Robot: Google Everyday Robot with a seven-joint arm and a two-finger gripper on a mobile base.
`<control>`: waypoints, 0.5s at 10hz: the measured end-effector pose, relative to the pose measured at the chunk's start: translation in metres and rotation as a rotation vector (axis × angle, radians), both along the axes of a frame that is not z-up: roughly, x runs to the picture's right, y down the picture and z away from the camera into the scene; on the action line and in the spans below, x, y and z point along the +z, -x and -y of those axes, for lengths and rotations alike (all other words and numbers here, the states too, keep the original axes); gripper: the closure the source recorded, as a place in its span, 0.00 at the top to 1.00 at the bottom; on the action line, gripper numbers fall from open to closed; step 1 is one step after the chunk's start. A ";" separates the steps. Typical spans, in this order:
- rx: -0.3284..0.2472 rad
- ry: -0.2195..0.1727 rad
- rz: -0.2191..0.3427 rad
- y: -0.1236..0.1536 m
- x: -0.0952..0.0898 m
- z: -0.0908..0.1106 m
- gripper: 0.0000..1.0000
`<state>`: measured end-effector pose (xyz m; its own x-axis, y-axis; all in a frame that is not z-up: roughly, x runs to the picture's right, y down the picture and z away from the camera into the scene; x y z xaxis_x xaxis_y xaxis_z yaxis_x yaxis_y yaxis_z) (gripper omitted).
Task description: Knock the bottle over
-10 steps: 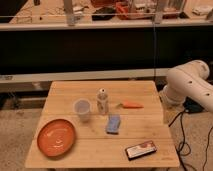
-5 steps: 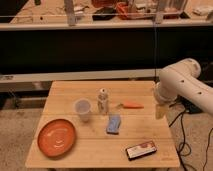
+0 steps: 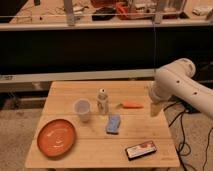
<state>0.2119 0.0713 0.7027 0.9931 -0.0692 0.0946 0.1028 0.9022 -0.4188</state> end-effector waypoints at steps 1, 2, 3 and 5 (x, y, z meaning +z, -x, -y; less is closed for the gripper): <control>-0.012 -0.012 0.015 0.005 0.000 0.002 0.80; -0.020 -0.021 0.025 0.007 0.000 0.003 0.80; -0.024 -0.023 0.030 0.008 0.001 0.003 0.80; -0.043 -0.038 0.049 0.019 0.003 0.004 0.80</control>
